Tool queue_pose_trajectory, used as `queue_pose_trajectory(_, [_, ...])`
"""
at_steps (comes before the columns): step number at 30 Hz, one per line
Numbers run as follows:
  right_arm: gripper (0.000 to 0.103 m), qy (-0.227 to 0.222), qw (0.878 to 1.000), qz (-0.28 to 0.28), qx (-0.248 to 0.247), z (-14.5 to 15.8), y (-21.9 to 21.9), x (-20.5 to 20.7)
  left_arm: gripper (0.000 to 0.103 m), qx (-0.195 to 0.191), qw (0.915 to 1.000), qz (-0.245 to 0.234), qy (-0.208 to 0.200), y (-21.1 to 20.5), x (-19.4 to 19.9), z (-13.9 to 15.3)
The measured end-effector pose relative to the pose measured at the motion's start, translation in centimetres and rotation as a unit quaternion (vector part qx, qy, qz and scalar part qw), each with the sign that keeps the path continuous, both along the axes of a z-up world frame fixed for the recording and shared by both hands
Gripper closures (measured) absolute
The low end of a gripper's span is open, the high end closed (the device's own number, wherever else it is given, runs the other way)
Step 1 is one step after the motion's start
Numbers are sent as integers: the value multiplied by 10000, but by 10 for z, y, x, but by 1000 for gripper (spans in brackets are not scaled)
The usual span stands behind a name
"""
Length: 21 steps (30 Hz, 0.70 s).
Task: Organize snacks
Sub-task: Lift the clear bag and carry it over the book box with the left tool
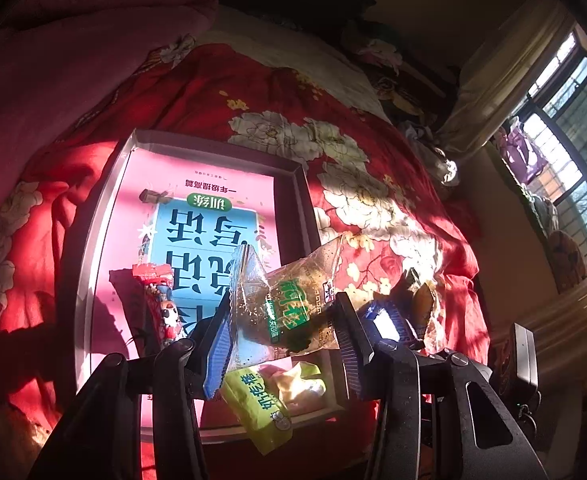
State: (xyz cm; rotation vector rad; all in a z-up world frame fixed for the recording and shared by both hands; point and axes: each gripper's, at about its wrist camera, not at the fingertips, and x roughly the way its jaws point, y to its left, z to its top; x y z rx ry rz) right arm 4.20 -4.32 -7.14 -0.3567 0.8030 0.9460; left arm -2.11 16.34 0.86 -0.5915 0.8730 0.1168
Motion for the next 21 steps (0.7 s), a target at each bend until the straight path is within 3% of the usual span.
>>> queue_pose_trajectory(3, [59,-307,9986,163,-399,-8,12,-10,54,-18,10000,22,14,3,-4,-2])
queue_pose_trajectory(9, [58,-1188,9849,404,-1192,-26,31,-31,54,-63,9999,111,42,11,-12,-6])
queue_pose_trajectory(12, [66,-1342,9811,323,-1355,-28,32,-31,54,-90,9998,165,60,15,-17,-9])
queue_pose_trajectory(18, [69,-598,9952,-87,-765,-16,16,-9,54,-194,9993,293,100,25,-29,-14])
queue_pose_trajectory(21, [70,-85,9990,-391,-219,-7,1,6,54,-234,9990,356,100,30,-35,-16])
